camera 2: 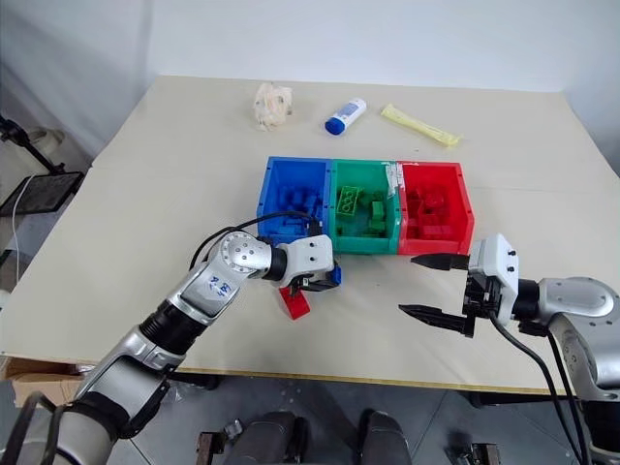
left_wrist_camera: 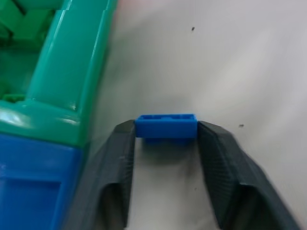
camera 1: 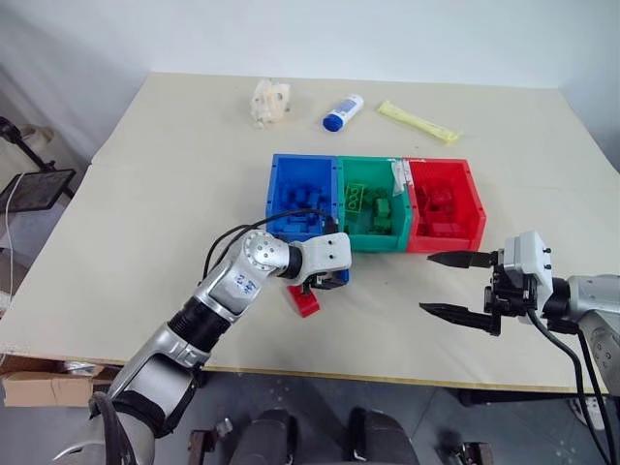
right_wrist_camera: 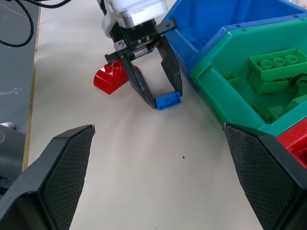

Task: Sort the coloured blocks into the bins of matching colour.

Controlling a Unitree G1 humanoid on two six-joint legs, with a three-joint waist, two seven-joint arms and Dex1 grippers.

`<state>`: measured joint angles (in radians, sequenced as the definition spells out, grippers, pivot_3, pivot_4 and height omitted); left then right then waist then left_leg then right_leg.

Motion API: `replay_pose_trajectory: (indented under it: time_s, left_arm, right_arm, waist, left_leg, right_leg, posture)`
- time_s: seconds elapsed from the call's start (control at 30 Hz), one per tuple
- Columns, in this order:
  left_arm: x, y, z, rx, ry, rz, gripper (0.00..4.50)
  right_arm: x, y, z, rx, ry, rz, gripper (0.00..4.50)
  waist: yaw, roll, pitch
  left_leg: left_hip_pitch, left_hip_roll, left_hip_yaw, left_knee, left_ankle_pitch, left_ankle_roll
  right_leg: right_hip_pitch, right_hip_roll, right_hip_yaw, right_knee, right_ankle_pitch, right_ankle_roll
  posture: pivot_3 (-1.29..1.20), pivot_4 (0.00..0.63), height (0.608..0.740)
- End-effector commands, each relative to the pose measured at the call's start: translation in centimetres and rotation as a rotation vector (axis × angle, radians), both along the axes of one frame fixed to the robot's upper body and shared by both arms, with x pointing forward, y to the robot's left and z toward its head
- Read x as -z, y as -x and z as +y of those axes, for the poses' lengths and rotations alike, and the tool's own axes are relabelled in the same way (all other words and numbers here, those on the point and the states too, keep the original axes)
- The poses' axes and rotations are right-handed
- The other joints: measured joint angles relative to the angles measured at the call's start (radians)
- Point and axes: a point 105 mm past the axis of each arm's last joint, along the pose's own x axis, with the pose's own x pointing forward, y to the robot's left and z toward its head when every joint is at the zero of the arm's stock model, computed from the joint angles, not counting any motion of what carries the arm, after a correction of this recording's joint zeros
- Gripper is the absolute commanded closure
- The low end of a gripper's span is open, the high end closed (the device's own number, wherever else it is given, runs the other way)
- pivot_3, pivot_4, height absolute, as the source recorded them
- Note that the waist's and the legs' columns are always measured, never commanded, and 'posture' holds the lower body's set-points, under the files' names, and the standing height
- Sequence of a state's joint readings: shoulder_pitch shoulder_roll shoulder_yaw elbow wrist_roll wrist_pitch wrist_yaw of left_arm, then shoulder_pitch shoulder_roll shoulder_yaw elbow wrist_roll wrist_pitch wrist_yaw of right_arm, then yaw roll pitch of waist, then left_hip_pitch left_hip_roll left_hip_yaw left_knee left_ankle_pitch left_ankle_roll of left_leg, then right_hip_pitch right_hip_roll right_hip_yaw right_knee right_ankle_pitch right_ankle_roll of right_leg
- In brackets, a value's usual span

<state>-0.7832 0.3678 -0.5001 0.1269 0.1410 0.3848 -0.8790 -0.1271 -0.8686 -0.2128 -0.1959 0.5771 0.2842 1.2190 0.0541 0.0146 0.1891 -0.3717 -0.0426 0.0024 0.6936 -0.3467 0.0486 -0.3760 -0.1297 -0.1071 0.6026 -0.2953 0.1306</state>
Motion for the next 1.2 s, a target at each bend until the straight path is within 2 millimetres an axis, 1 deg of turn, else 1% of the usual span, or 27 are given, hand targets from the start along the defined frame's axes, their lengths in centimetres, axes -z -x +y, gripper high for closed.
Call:
replay_pose_trajectory:
  time_s: [0.03, 0.27, 0.47, 0.63, 0.77, 0.9, 0.97, 1.0, 1.1, 1.17, 1.2]
  left_arm:
    - [-0.3, -0.1, -0.2, 0.011, -0.008, -0.022, 3.03]
    - [-2.0, 0.1, -0.2, 0.012, 0.044, -0.026, 3.03]
    - [-5.1, 0.4, 0.4, -0.002, 0.135, -0.038, 3.03]
    - [-6.9, 1.5, 0.9, 0.009, 0.184, -0.029, 3.03]
    - [-9.0, 1.7, 2.0, -0.036, 0.242, -0.052, 3.03]
    - [-11.7, 0.5, 3.8, -0.139, 0.375, -0.095, 3.03]
    - [-12.4, -0.2, 4.5, -0.185, 0.418, -0.116, 3.03]
    - [-12.7, -0.9, 5.2, -0.226, 0.435, -0.138, 3.03]
    - [-12.6, -3.0, 6.8, -0.341, 0.436, -0.183, 3.03]
    - [-12.1, -3.6, 7.1, -0.363, 0.424, -0.179, 3.03]
    - [-12.0, -3.8, 7.2, -0.368, 0.422, -0.187, 2.68]
  right_arm:
    - [-1.6, 0.5, -0.1, -0.002, -0.05, -0.078, 0.0]
    - [-2.2, 1.1, 0.4, -0.042, -0.141, -0.103, 0.0]
    - [-2.6, 1.1, 0.3, -0.051, -0.167, -0.109, 0.0]
    - [-2.6, 0.8, 0.0, -0.038, -0.16, -0.108, 0.0]
    - [-2.8, 0.6, -0.1, -0.031, -0.16, -0.113, 0.0]
    - [-3.5, 0.3, -0.4, -0.023, -0.184, -0.138, 0.0]
    - [-3.7, 0.1, -0.4, -0.02, -0.193, -0.146, 0.0]
    - [-3.9, -0.1, -0.5, -0.012, -0.207, -0.151, 0.0]
    - [-4.3, -0.9, -0.9, 0.028, -0.231, -0.161, 0.0]
    - [-4.7, -1.6, -1.1, 0.062, -0.249, -0.165, 0.0]
    - [-4.8, -1.7, -1.2, 0.068, -0.256, -0.168, 0.0]
  waist:
    - [-0.001, 0.0, 0.0]
    - [-0.003, 0.0, 0.0]
    - [-0.003, 0.0, 0.0]
    - [-0.004, 0.0, 0.0]
    - [-0.005, 0.0, 0.0]
    - [-0.006, 0.0, 0.0]
    - [-0.004, 0.0, 0.0]
    - [-0.004, 0.0, 0.0]
    - [-0.004, 0.0, 0.0]
    - [-0.005, 0.0, 0.0]
    - [-0.005, 0.0, 0.0]
  left_leg:
    - [0.0, 0.0, 0.0, 0.0, 0.0, 0.0]
    - [0.0, 0.0, 0.0, 0.0, 0.0, 0.0]
    - [0.0, 0.0, 0.0, 0.0, 0.0, 0.0]
    - [0.0, 0.0, 0.0, 0.0, 0.0, 0.0]
    - [0.0, 0.0, 0.0, 0.0, 0.0, 0.0]
    - [0.0, 0.001, -0.001, 0.0, 0.0, 0.0]
    - [0.0, 0.001, -0.001, 0.0, 0.0, 0.0]
    - [0.0, 0.001, -0.001, 0.0, 0.0, 0.0]
    - [0.0, 0.0, -0.001, 0.0, 0.0, 0.0]
    - [0.0, 0.0, -0.001, 0.0, 0.0, 0.0]
    - [0.0, 0.0, 0.0, 0.0, 0.0, 0.0]
  right_leg:
    - [0.0, 0.0, 0.0, 0.0, 0.0, 0.0]
    - [0.0, 0.0, 0.0, 0.0, 0.0, 0.0]
    - [0.0, 0.0, 0.0, 0.0, 0.0, 0.0]
    - [0.0, 0.0, 0.0, 0.001, 0.0, 0.0]
    - [0.0, 0.0, 0.0, 0.001, 0.0, 0.0]
    - [0.0, 0.0, 0.0, 0.001, 0.0, 0.0]
    - [0.0, 0.0, 0.0, 0.001, 0.0, 0.0]
    - [0.0, 0.0, 0.0, 0.001, 0.0, 0.0]
    - [0.0, 0.0, 0.0, 0.001, 0.0, 0.0]
    - [0.0, 0.0, 0.0, 0.002, 0.0, 0.0]
    - [0.0, 0.0, 0.0, 0.002, 0.0, 0.0]
  posture:
    - [0.0, 0.15, 0.74]
    - [0.0, 0.15, 0.74]
    - [0.0, 0.15, 0.74]
    - [0.0, 0.15, 0.74]
    - [0.0, 0.15, 0.74]
    - [0.0, 0.15, 0.74]
    - [0.0, 0.15, 0.74]
    - [0.0, 0.15, 0.74]
    - [0.0, 0.15, 0.74]
    - [0.0, 0.15, 0.74]
    - [0.0, 0.15, 0.74]
